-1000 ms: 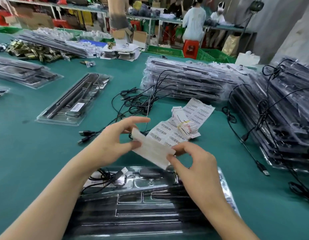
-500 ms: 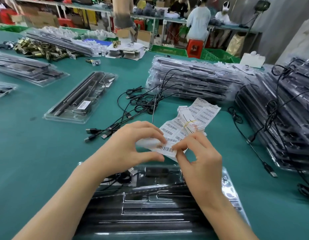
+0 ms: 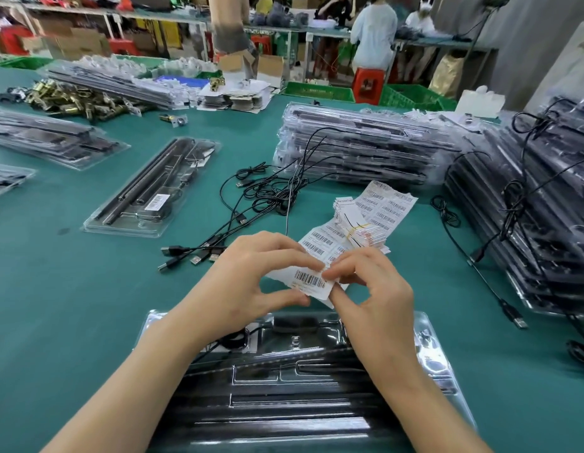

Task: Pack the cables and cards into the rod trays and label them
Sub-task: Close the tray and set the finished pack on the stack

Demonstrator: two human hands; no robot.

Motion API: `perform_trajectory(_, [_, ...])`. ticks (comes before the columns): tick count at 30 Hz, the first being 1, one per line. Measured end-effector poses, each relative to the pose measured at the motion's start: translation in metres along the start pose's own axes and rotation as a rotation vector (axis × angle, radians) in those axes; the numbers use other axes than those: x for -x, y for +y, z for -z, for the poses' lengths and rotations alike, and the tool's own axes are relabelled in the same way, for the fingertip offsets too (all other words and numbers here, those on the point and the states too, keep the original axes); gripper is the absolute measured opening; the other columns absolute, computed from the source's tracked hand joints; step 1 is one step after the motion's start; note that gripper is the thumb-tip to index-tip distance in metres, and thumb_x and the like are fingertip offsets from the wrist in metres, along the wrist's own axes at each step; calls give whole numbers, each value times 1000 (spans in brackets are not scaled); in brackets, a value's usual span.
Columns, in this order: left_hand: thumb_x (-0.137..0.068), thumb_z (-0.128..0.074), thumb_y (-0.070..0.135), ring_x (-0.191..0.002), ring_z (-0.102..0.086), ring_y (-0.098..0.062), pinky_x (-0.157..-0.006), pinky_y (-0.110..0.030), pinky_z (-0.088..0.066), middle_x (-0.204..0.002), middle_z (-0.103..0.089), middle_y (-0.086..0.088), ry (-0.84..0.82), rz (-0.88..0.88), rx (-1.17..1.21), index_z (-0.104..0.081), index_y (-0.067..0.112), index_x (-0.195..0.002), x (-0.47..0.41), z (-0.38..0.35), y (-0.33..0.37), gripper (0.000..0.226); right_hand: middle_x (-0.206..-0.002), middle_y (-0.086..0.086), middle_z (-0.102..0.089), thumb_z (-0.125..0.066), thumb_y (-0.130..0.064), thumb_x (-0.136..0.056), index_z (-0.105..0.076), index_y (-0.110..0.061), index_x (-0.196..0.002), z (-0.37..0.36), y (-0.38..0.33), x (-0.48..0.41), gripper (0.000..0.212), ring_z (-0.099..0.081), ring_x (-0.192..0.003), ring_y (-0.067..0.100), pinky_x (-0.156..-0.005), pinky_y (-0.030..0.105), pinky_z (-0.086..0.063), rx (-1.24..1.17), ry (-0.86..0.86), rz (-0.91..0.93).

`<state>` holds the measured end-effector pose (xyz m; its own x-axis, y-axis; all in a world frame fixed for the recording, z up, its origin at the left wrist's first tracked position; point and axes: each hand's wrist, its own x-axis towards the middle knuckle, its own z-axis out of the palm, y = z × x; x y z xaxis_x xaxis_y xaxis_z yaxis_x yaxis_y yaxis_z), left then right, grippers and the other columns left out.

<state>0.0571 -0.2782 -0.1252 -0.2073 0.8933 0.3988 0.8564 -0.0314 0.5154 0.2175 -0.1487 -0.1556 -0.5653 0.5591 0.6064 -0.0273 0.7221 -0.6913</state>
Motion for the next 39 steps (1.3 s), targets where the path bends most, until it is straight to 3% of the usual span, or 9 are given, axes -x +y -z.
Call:
perform_trajectory(5, [-100,-50,52,-119,-55,-7,-108,-34,-35,-121,-64,22,38,-23,-17,-76,40,-115,0,1,5,33,-89,-14,-63,-80,2,-74,-68,-27,-81,2,-2,-1,31,-64,-87,14,-74,30,-51,-22,21,-3])
perform_trajectory(10, [-89,-65,55,-108,-59,-10,-99,-45,-40,-110,-66,20,47,-69,-90,-77,41,-111,-1,2,5,28,-85,-14,-63,-84,5,-71,-68,-22,-78,1,-5,0,33,-63,-84,13,-73,26,-50,-10,11,9])
perform_trajectory(16, [-85,-76,48,-96,-61,-9,-88,-45,-44,-97,-68,19,133,-141,-108,-80,37,-99,-1,1,7,17,-79,-16,-65,-90,-12,-72,-69,-24,-77,1,-5,1,24,-62,-83,9,-73,13,-41,79,7,-8])
perform_trajectory(26, [-82,-82,36,-92,-61,-14,-79,-42,-53,-93,-68,14,95,-130,-61,-79,24,-91,-2,-1,13,15,-77,-15,-62,-89,-13,-71,-66,-22,-74,-1,-3,1,26,-60,-80,10,-69,28,-48,133,13,11])
perform_trajectory(29, [-83,-79,38,-91,-61,-13,-79,-40,-53,-92,-68,14,76,-127,-66,-80,27,-93,-1,-1,14,15,-74,-14,-59,-75,-24,-75,-62,-21,-72,0,-4,1,14,-57,-77,11,-65,34,-48,158,34,46])
perform_trajectory(39, [-84,-80,40,-90,-60,-11,-77,-37,-52,-88,-66,17,77,-125,-10,-80,27,-87,-1,-4,12,13,-73,-15,-55,-67,-27,-72,-59,-22,-70,-2,-5,2,10,-53,-75,9,-64,33,-46,237,22,95])
